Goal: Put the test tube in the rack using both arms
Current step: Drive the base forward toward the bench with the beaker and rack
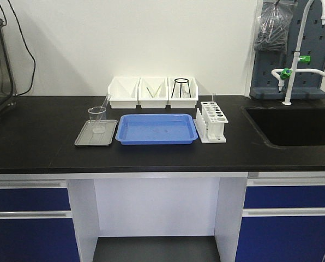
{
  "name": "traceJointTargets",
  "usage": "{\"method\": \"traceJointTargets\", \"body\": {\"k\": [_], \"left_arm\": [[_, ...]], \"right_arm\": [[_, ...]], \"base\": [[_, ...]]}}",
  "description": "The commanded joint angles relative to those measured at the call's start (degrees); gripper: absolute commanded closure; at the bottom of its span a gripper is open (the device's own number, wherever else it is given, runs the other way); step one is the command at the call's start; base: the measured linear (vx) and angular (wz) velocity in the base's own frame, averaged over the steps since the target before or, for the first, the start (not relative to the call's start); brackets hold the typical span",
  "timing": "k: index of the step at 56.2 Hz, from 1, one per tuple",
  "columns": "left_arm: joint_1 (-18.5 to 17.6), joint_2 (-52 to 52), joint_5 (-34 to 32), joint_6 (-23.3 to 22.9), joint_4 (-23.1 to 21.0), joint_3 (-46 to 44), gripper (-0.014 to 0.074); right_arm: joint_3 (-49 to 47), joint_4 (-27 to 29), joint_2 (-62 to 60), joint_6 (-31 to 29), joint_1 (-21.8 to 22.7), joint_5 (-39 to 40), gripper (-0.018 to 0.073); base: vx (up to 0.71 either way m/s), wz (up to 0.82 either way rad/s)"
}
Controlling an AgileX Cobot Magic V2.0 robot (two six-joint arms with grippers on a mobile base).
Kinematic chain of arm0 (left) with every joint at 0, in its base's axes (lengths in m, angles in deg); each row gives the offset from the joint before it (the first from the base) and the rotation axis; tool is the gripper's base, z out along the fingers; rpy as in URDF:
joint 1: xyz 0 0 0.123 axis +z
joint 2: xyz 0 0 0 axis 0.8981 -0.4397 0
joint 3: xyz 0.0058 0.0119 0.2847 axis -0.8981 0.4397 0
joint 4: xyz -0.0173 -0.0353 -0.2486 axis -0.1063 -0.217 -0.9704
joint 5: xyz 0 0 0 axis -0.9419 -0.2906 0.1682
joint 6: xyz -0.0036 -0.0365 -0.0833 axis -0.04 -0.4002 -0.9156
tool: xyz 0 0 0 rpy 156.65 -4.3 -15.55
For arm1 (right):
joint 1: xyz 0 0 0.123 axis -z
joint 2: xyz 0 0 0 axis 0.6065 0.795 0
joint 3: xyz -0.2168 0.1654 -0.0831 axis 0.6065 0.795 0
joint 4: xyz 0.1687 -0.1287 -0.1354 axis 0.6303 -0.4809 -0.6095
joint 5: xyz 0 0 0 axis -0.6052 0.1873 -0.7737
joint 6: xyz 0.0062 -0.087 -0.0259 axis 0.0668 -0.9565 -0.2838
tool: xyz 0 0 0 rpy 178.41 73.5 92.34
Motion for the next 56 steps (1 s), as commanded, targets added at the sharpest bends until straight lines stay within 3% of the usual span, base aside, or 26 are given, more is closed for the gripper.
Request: {"method": "traceJointTargets", "body": {"k": [1,56], "left_arm": [[0.0,0.13,-5.04,-0.1,-0.4,-1.56,0.0603],[0.0,0.13,-5.0,-0.1,-0.35,-1.56,0.0603]], "right_arm": [[0.89,-0.51,-0.32,-0.4,0.22,4.73,0.0571],[0.89,-0.51,-0.32,-0.4,0.22,4.73,0.0571]], "base": [[0.0,0.0],[0.01,-0.01]]}}
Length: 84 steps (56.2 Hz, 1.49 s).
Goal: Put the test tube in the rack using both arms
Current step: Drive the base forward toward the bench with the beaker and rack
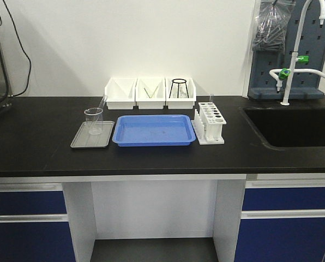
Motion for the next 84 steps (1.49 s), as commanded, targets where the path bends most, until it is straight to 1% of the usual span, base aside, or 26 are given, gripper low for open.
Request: {"method": "traceJointTargets", "body": {"k": [1,36,84], "left_arm": [[0.0,0.13,-5.0,-0.1,-0.35,-1.56,0.0603],[0.0,0.13,-5.0,-0.1,-0.35,-1.56,0.0603],[0.0,0.13,-5.0,-0.1,-0.35,-1.56,0.0603]], "right_arm": [[0.89,-0.51,-0.32,-0.4,0.22,4.73,0.0571],[0.89,-0.51,-0.32,-0.4,0.22,4.73,0.0571],[0.89,-0.51,-0.32,-0.4,0.22,4.73,0.0571]], "base": [[0.1,-0.01],[0.22,0.01],[0.42,0.06]]}}
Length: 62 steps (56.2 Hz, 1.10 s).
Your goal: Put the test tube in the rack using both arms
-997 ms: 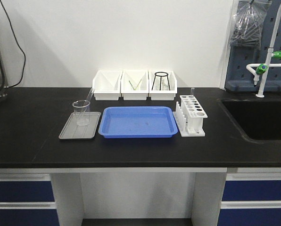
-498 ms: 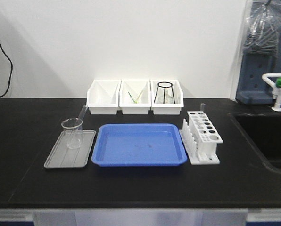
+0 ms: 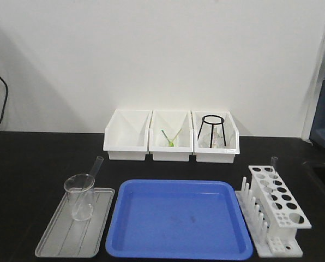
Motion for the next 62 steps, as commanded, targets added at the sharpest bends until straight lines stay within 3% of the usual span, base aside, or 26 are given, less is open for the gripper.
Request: {"method": "traceJointTargets", "body": {"k": [1,35,62], "left_arm": [[0.0,0.13,-5.0,-0.1,-0.35,-1.56,0.0603],[0.0,0.13,-5.0,-0.1,-0.35,-1.56,0.0603],[0.0,0.13,-5.0,-0.1,-0.35,-1.56,0.0603]], "right_arm": [[0.89,-0.51,-0.32,-0.4,0.22,4.71,0.0571],[0.89,-0.51,-0.32,-0.4,0.22,4.71,0.0571],[0.89,-0.51,-0.32,-0.4,0.22,4.71,0.0571]], "base": [[0.4,0.02],[0.32,-0.04],[0.07,-0.02]]}}
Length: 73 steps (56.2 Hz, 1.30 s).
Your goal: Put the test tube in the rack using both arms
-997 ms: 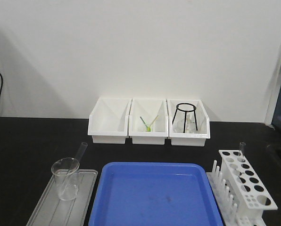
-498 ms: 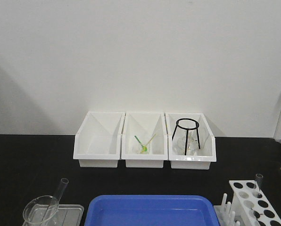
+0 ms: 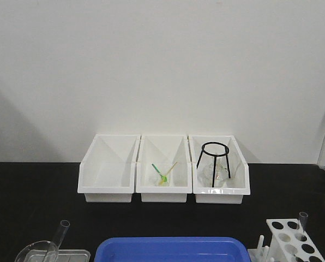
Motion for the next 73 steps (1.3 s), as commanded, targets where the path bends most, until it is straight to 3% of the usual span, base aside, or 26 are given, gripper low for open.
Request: {"method": "traceJointTargets", "body": {"k": [1,36,51,67,73], "left_arm": [[0.0,0.13,-5.0,-0.1,-0.35,-1.56,0.0603],[0.0,0.13,-5.54,-0.1,-0.11,-1.56,0.0603],[0.0,0.13,-18.37,-0.1,0.08,-1.56,0.0603],[0.0,0.13,-21.14,-0.1,0.08,-1.62,0.0603],[0.07,0.13,-25.69,-0.48,-0.09,-2.27,0.0603]], "right_arm": [[0.89,-0.51,-0.32,-0.4,0.22,4.71,0.0571],[0.89,-0.51,-0.32,-0.4,0.22,4.71,0.0571],[0.89,-0.51,-0.32,-0.4,0.22,5.9,0.0571],[0.89,-0.51,-0.32,-0.4,0.22,11.97,0.0571],[0.82,-0.46,-0.32,-0.36,0.22,14.07,0.0571]], "base": [[-0.01,0.03],[0.0,0.0],[0.0,0.0],[0.0,0.0],[0.0,0.0]]}}
